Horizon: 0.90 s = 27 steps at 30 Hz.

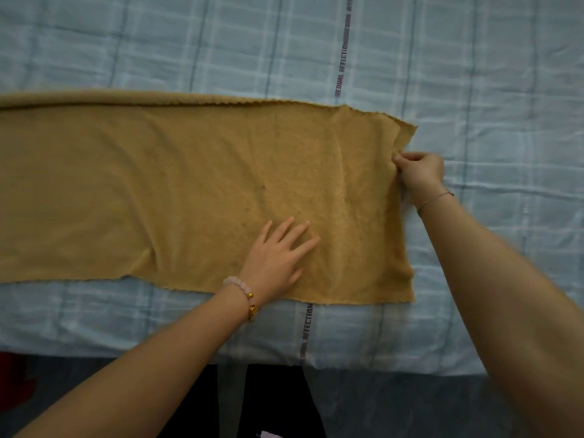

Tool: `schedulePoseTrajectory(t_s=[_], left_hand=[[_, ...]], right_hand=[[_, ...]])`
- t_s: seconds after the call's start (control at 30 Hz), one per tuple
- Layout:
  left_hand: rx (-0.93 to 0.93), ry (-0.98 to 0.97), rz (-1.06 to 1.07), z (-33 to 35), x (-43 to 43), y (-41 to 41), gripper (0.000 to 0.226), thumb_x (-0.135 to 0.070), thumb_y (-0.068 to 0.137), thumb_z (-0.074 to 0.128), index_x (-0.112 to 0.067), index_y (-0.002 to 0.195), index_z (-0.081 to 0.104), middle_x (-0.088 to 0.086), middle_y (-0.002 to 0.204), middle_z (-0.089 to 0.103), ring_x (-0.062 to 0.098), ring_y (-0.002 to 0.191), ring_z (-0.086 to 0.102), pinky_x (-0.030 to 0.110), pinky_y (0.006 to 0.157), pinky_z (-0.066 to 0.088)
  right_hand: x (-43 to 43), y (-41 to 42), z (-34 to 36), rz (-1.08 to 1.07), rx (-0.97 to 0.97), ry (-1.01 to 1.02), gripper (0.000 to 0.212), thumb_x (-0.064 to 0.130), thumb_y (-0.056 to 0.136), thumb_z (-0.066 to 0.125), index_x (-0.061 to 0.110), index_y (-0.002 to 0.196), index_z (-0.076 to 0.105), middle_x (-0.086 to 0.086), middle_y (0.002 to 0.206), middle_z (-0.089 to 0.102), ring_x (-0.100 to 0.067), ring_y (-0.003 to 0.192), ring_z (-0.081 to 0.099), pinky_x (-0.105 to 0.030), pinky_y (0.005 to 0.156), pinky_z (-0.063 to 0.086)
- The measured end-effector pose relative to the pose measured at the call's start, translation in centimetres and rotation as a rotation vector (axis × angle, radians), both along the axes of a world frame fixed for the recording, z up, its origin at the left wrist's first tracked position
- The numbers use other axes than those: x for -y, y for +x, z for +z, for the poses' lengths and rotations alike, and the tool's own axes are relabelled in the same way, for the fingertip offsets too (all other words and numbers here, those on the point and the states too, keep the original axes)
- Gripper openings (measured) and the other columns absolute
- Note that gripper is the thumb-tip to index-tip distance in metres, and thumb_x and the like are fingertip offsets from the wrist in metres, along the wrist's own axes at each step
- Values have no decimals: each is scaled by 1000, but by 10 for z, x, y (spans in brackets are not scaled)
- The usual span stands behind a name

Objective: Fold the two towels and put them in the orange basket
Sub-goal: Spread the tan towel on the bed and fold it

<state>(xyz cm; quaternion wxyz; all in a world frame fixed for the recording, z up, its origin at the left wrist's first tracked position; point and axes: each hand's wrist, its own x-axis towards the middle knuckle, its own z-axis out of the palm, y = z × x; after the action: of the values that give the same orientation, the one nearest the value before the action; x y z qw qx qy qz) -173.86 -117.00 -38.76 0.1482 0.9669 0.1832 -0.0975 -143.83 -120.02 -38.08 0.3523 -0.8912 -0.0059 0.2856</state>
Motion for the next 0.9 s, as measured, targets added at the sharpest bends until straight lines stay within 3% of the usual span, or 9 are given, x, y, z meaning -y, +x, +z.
schedulePoseTrajectory(t_s=[0.07,0.13,0.3,0.5,0.63,0.77,0.83,0.9], left_hand=[[-17,6,-10,-1,2,1,66,-43,75,68,-31,135,45,5,145,42,28,133,40,53,105,36],[-9,16,-8,-3,5,1,69,-44,71,71,-31,134,47,6,144,44,29,131,42,55,102,38],[25,57,-9,-7,7,-1,70,-47,67,72,-31,132,50,6,143,45,30,131,43,57,100,39],[57,74,-2,-9,8,2,68,-47,66,73,-30,129,54,7,141,47,29,130,44,57,100,38],[64,54,-4,-8,8,8,68,-47,69,70,-29,132,51,6,143,46,29,133,40,57,103,35],[75,63,-13,-8,7,15,67,-47,72,68,-28,133,49,6,144,44,28,134,39,56,105,33],[76,54,-19,-10,4,16,67,-47,72,68,-27,133,49,6,144,44,28,134,38,57,105,33],[70,36,-20,-13,3,16,67,-46,73,68,-26,133,49,6,144,43,29,135,38,57,105,33]], right_hand=[[5,11,2,61,189,-118,19,23,84,66,14,100,71,-5,100,70,-20,94,65,-33,90,51],[8,22,3,56,260,-154,19,23,83,66,15,98,72,-7,101,71,-22,97,65,-32,90,51],[6,29,-3,122,253,-209,17,21,85,61,16,99,69,-6,104,69,-23,100,63,-33,89,50],[-13,35,-4,145,268,-97,30,24,89,51,16,115,61,-2,114,65,-18,105,59,-32,94,48],[-27,45,-7,268,270,-171,25,23,86,57,12,106,67,-6,110,67,-22,104,61,-33,91,48],[-42,61,2,167,370,-246,26,26,86,53,16,105,68,-8,113,68,-26,109,60,-30,91,45],[-49,68,6,127,357,-234,25,29,82,55,19,100,69,-6,105,71,-23,102,64,-29,91,48],[-52,75,-2,77,298,-153,20,31,73,55,20,85,67,-4,88,74,-20,82,70,-34,85,55]])
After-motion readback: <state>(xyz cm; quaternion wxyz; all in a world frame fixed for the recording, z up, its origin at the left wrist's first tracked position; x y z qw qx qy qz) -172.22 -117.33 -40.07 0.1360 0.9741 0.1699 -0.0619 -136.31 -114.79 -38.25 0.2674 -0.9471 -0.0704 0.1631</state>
